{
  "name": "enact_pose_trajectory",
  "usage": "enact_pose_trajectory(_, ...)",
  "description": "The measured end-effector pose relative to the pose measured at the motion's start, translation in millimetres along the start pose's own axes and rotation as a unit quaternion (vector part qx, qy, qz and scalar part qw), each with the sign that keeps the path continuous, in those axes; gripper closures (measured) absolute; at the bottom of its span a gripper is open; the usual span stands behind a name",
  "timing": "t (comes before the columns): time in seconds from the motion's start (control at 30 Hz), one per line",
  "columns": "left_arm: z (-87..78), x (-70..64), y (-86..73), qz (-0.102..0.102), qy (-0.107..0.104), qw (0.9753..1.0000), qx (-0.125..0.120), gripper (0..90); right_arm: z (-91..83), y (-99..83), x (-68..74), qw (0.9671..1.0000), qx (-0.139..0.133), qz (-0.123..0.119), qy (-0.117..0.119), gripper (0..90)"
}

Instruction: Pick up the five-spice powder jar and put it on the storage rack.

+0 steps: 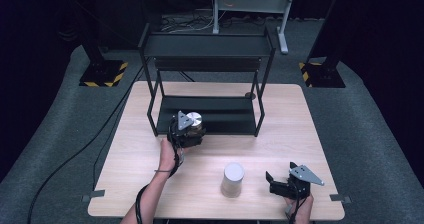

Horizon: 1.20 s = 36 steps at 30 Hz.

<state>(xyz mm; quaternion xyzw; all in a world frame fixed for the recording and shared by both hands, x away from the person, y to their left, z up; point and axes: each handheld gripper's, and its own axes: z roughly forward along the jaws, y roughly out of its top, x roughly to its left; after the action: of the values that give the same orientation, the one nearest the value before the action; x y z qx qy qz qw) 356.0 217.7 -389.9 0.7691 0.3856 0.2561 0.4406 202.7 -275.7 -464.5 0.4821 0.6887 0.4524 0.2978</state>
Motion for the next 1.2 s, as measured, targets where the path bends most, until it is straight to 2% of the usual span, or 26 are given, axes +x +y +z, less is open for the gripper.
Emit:
enact_pose_trajectory(0.17, 4.2, 1.5, 2.9, -0.007, 0.002, 1.0000, 0.003, 31.3, 0.5, 1.0, 0.5, 1.0000, 0.003, -0.002, 0.000, 0.0)
enact_pose_trajectory(0.87, 16.2, 2.9, 7.0, -0.013, 0.011, 0.9998, 0.001, 31.3, 0.4, 0.6, 0.3, 1.0000, 0.002, -0.002, 0.000, 0.0)
enact_pose_trajectory(1.2, 24.7, 5.3, 6.4, -0.026, 0.015, 0.9996, -0.001, 31.3, 0.2, 0.3, 0.0, 1.0000, 0.001, -0.001, 0.001, 0.0)
